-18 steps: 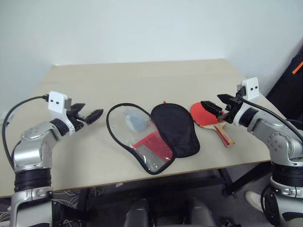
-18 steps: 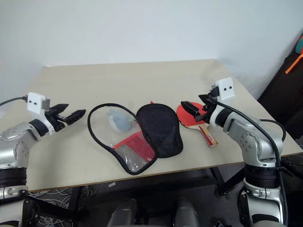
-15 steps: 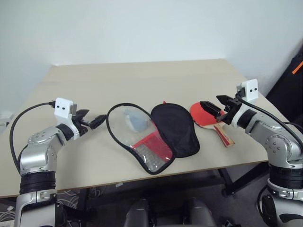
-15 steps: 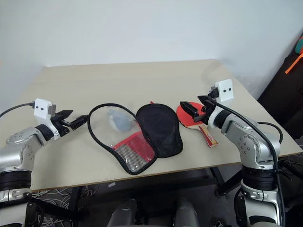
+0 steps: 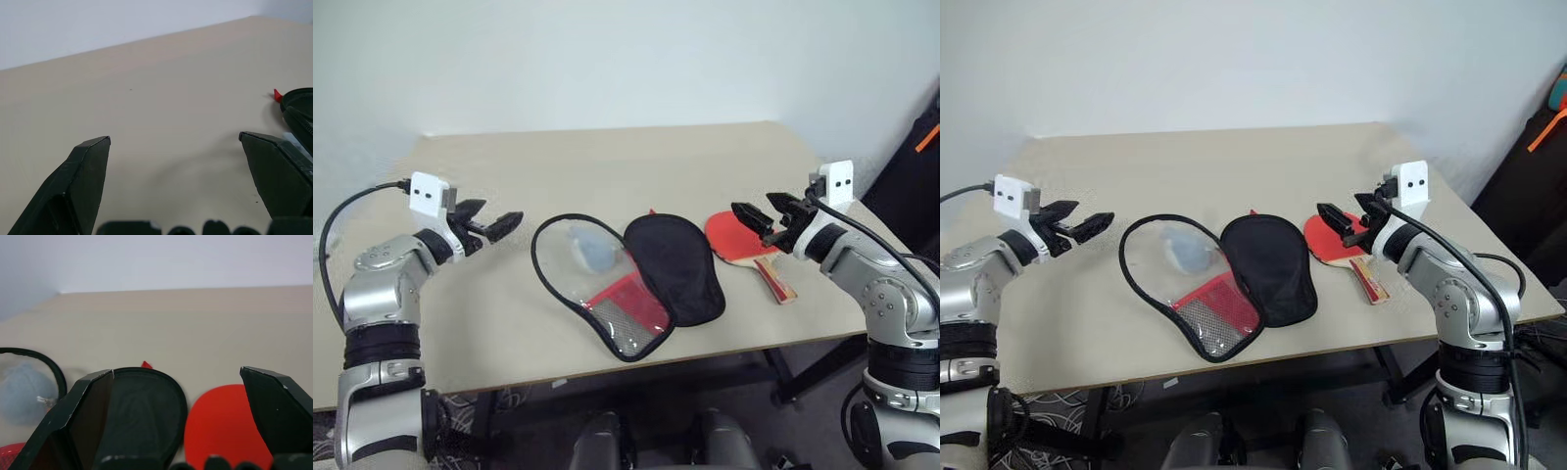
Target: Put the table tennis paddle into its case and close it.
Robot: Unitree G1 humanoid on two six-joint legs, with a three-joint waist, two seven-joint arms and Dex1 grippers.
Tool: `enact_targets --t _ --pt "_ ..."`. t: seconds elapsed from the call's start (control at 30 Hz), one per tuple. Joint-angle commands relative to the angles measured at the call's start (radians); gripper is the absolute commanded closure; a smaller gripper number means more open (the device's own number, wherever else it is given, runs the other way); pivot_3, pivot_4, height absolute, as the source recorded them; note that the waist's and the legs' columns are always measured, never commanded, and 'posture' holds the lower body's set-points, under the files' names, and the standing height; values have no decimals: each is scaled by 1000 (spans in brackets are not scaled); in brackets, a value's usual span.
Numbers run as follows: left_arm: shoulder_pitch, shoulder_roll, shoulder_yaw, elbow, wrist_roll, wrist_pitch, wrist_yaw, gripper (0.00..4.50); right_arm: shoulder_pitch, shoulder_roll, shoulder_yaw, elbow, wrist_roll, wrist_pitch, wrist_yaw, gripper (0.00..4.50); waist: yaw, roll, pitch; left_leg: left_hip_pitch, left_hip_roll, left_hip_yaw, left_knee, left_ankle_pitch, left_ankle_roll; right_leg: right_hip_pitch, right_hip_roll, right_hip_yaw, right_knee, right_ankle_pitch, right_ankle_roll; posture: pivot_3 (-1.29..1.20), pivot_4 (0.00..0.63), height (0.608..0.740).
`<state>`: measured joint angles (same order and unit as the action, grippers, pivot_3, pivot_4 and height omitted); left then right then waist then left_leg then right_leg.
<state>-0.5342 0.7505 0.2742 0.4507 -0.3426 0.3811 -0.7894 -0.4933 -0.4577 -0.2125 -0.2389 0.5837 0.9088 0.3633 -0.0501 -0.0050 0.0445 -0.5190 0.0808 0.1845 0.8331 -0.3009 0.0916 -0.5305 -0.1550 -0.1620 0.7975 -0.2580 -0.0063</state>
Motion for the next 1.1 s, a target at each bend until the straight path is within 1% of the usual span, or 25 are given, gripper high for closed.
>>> enact_targets --t 0.03,0.3,0.47,0.57,0.87,1.1 --pt "-1 31 27 -59 -15 -3 -14 18 -26 -18 -19 -5 9 24 -9 0 1 0 0 0 0 0 0 0 0 0 0 0 0 0 0 0 0 654" --pt "34 14 42 -144 -37 28 8 18 -8 -93 -1 64 -16 85 35 0 3 0 0 0 0 -1 1 0 0 0 -1 0 0 0 0 0 0 654" --pt "72 26 58 -238 -60 72 17 18 9 -161 84 151 -75 104 80 0 3 0 0 0 0 -1 1 0 0 0 -1 0 0 0 0 0 0 654" --pt "102 20 66 -305 -72 104 30 18 18 -177 101 208 -100 86 105 0 3 0 0 0 0 -1 1 0 0 1 -1 0 0 0 0 0 0 654" --pt "111 22 68 -352 -92 129 45 18 19 -146 133 356 -180 12 118 0 3 0 0 0 0 -1 1 0 0 1 -1 0 0 0 0 0 0 654" --pt "104 19 58 -370 -93 134 49 18 41 -136 129 377 -204 0 120 0 3 0 0 0 0 -1 1 0 0 1 0 0 0 0 0 0 0 654"
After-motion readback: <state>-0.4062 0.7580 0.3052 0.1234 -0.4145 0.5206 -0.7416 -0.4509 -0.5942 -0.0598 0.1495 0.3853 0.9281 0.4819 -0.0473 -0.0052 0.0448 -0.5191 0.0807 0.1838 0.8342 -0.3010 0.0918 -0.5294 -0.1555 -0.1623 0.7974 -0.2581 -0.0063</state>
